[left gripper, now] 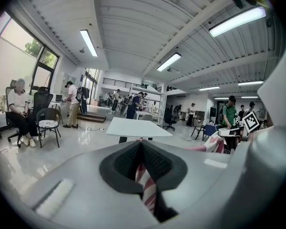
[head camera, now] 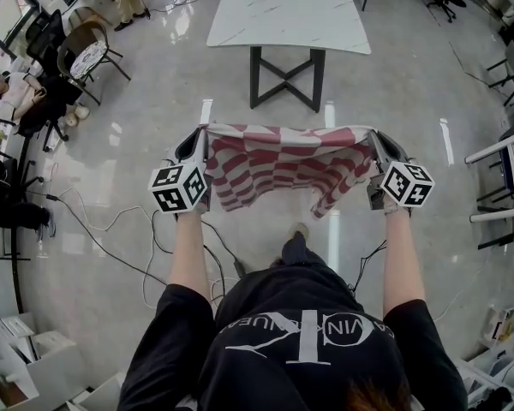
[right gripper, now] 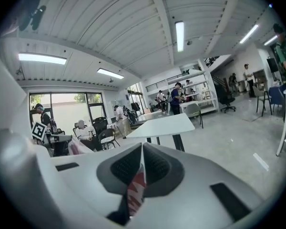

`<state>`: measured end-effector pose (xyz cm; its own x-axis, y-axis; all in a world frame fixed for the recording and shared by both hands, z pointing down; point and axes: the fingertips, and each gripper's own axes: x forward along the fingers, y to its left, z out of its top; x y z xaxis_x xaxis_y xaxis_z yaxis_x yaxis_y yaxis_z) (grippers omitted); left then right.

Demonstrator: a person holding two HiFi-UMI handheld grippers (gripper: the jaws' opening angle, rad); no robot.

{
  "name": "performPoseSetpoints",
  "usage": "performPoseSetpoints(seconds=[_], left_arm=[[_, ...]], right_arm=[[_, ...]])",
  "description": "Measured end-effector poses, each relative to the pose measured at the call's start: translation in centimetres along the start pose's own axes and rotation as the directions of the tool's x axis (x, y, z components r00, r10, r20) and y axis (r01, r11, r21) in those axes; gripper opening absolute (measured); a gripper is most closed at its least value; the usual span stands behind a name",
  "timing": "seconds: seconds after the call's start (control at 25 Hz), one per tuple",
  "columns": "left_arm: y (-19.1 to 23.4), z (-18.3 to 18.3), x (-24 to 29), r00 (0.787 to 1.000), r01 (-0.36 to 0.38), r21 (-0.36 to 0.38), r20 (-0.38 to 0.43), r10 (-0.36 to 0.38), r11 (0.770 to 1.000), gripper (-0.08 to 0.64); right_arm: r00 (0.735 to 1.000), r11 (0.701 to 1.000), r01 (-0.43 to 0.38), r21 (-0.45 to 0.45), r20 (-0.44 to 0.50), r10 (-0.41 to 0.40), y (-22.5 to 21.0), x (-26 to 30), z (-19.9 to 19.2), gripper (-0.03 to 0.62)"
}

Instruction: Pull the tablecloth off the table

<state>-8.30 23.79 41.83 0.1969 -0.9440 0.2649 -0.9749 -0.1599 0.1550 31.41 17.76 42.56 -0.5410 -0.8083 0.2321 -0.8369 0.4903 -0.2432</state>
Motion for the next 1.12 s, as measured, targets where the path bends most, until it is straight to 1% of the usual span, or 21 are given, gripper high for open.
performPoseSetpoints(seconds=[0.12,0.24,0.4,0.56,0.68,0.76,0.96,1.12], left_arm=[[0.2,1.7,-0.3,0.998,-0.024,0.032,0.063,0.022,0.999,0.014],[0.3,3.7,-0.7,0.989,-0.054,0.085,0.141,0.042,0.995,0.014],[0.3,6.6,-1.3,0.97,-0.09,0.151,0.237,0.052,0.984,0.014],[0.4,9.2,-2.3,0.948,-0.12,0.196,0.314,0.054,0.973,0.014],[0.4,11.0,-2.9,0.934,-0.139,0.214,0.354,0.056,0.967,0.014],[0.4,12.1,-3.3,0.923,-0.15,0.224,0.38,0.055,0.963,0.014],[0.4,13.5,-3.9,0.908,-0.167,0.254,0.416,0.048,0.953,0.014],[0.2,13.9,-4.2,0.898,-0.176,0.258,0.437,0.047,0.95,0.014]], right_arm=[[0.999,0.999,-0.01,-0.035,0.044,0.012,0.7,0.2,2.1,0.017],[0.996,0.998,-0.017,-0.066,0.091,0.023,1.3,0.3,4.0,0.017],[0.99,0.992,-0.015,-0.128,0.138,0.032,2.3,0.6,6.4,0.017],[0.982,0.98,0.0,-0.197,0.185,0.037,3.6,0.5,8.5,0.017],[0.976,0.968,0.016,-0.249,0.214,0.039,4.6,0.3,10.2,0.017],[0.972,0.963,0.023,-0.267,0.232,0.041,5.1,0.2,11.1,0.017],[0.966,0.96,0.028,-0.279,0.255,0.046,5.5,0.1,12.1,0.017],[0.963,0.953,0.052,-0.299,0.267,0.032,5.6,0.0,12.3,0.017]])
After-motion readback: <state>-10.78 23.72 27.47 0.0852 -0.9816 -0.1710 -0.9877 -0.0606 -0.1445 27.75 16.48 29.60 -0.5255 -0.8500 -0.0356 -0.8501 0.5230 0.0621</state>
